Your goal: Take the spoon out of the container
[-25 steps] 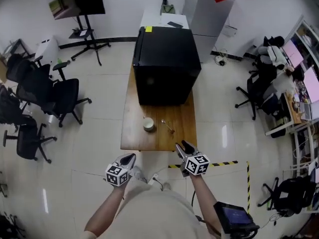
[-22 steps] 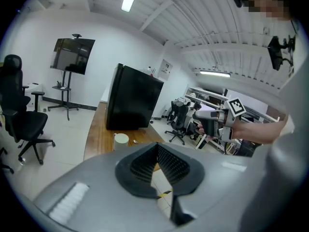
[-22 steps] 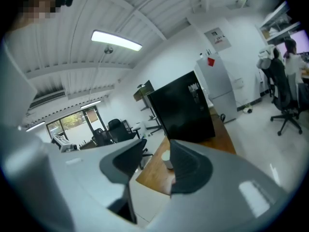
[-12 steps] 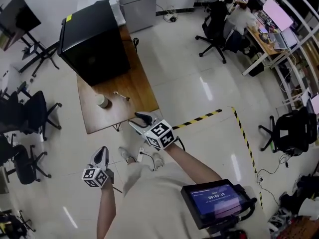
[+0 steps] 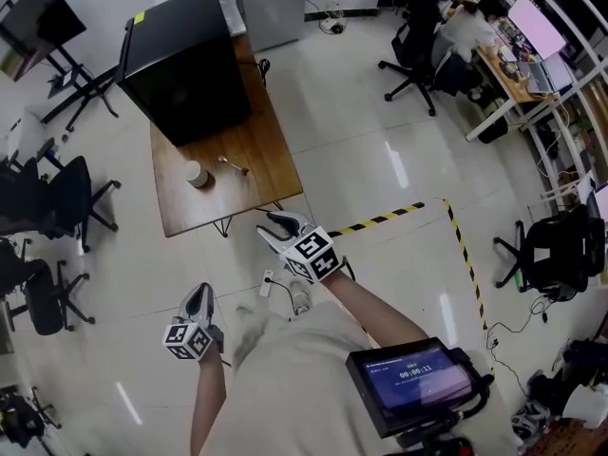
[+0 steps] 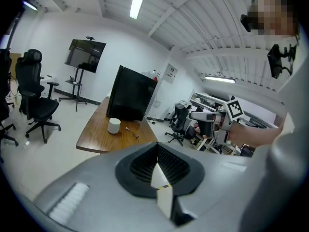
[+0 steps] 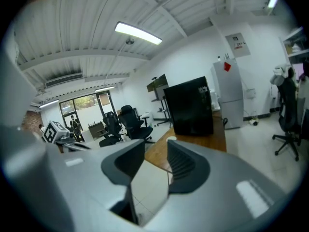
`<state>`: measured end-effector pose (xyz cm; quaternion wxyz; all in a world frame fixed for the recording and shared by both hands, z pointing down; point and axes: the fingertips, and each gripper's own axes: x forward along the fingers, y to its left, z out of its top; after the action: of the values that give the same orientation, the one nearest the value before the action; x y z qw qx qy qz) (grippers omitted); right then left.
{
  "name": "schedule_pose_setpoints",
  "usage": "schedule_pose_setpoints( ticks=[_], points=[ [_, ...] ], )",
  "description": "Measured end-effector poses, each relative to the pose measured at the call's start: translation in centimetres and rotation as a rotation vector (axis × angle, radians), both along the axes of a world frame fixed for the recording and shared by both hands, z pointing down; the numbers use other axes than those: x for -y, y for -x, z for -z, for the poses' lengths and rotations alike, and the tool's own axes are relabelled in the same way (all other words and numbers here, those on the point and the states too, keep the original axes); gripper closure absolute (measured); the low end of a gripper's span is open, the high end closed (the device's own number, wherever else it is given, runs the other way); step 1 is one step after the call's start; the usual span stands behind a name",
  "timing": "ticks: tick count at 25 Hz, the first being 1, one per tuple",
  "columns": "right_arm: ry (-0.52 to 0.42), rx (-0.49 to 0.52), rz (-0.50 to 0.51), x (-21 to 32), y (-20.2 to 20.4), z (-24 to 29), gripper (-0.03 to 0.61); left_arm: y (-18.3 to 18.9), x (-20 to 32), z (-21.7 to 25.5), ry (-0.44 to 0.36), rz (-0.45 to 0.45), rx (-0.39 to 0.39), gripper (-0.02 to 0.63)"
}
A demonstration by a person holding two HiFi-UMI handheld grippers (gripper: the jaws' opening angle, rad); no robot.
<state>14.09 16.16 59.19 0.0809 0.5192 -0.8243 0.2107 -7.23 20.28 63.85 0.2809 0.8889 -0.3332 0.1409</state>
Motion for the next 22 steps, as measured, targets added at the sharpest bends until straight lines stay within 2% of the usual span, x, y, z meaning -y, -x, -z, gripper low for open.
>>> schedule_pose_setpoints(
  ticks=[3, 7, 15, 18, 22],
  points=[
    [0.027, -0.020, -0.010, -1.6, -1.4, -1.3, 0.436, -1.0, -1.1, -0.6, 0.002, -0.011, -0.001, 0.629],
    [0.077, -0.006, -0.065, -4.1, -2.9, -2.9, 0.450, -2.0, -1.9, -1.3, 0.015, -0.074, 0.020, 0.627],
    [0.132, 0.028, -0.122, -3.0, 2.2, -3.9, 0.451, 5.3, 0.4, -1.7, 0.047, -0.059, 0.007, 0.627],
    [0.131, 0.024, -0.140, -1.9, 3.3, -3.6, 0.453, 7.0, 1.9, -1.1, 0.030, -0.068, 0.007, 0.629],
    [0.149, 0.043, -0.155, -1.4, 4.9, -3.3, 0.457, 8.6, 2.8, -1.1, 0.047, -0.076, 0.000, 0.627]
  ],
)
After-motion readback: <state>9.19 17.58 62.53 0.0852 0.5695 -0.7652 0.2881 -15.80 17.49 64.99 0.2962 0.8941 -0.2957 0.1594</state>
